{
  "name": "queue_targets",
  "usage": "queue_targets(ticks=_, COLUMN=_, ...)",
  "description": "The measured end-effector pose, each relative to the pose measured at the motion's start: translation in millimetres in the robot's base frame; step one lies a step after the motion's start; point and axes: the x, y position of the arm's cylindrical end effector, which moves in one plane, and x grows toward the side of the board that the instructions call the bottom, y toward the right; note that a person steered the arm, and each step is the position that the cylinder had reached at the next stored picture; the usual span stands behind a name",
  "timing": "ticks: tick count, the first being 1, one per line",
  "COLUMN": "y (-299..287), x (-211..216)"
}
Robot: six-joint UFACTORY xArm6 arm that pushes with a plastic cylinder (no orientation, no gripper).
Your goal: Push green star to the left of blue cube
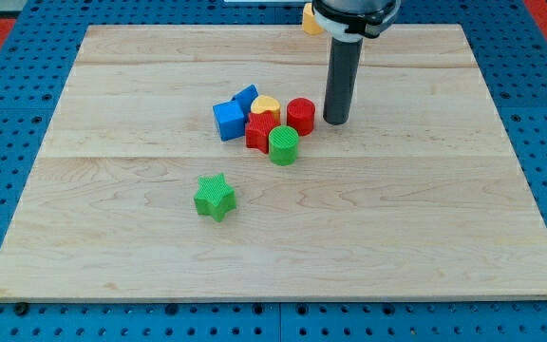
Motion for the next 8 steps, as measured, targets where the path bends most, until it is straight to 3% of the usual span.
queue_targets(ticks=2, y=-35.2, x=3.6)
queue_targets(ticks=3, y=49.4, x=10.6)
queue_targets(ticks=4, y=96.2, x=54.2)
queue_targets(ticks=5, y=87.6, x=129.1)
queue_targets(ticks=6, y=16.1, x=165.4)
queue_targets(ticks=8, y=-93.5, x=170.5)
